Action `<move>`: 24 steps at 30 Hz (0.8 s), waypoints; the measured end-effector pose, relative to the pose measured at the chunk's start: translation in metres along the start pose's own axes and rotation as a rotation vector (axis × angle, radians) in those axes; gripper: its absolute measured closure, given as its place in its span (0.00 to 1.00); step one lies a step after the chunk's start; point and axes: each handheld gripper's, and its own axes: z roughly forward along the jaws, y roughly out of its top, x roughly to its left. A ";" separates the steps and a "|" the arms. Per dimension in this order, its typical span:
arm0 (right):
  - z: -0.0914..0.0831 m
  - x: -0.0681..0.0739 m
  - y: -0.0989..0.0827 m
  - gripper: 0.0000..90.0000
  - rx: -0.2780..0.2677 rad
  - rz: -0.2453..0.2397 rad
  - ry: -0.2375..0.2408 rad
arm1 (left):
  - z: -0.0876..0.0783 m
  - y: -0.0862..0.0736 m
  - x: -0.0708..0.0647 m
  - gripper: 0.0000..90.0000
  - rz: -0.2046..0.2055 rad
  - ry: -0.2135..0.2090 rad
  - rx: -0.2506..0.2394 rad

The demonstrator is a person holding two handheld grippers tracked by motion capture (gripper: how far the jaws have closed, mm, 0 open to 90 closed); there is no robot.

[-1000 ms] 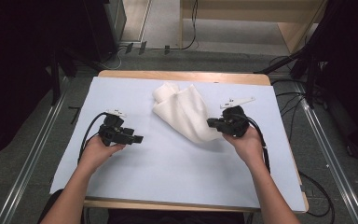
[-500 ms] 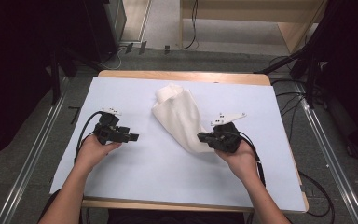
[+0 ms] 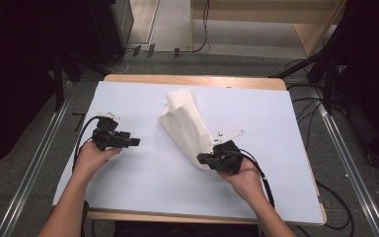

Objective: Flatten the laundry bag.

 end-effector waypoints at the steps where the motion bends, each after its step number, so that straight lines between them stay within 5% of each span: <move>1: 0.000 0.000 0.000 0.97 0.000 0.000 0.000 | -0.002 0.000 0.003 0.43 -0.004 0.002 -0.005; 14: 0.013 0.014 0.000 0.91 0.036 -0.013 0.058 | -0.010 -0.003 0.012 0.43 -0.028 0.019 -0.040; 19: 0.014 0.017 0.001 0.82 0.044 0.002 0.074 | -0.011 -0.003 0.013 0.43 -0.030 0.021 -0.047; 24: 0.011 0.027 0.004 0.73 0.046 -0.036 0.069 | -0.013 -0.003 0.014 0.43 -0.033 0.022 -0.054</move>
